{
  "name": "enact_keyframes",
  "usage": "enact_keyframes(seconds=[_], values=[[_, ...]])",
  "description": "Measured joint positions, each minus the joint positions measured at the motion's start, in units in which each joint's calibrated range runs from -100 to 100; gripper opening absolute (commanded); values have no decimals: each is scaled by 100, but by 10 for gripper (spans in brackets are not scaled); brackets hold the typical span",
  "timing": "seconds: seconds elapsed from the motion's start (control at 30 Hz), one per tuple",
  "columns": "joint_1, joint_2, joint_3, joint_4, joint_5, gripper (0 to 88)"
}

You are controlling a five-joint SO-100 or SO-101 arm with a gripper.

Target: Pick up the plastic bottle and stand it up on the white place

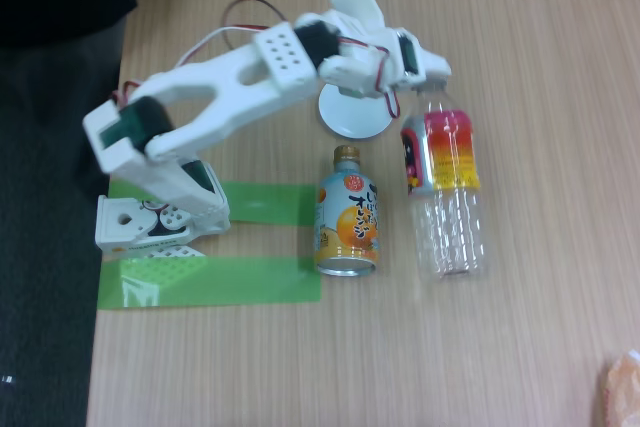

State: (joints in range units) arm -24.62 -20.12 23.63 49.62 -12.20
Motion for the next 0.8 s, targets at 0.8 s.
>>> enact_keyframes(seconds=[0.8], values=[[-568,-3502,0,1351,-1299,138]])
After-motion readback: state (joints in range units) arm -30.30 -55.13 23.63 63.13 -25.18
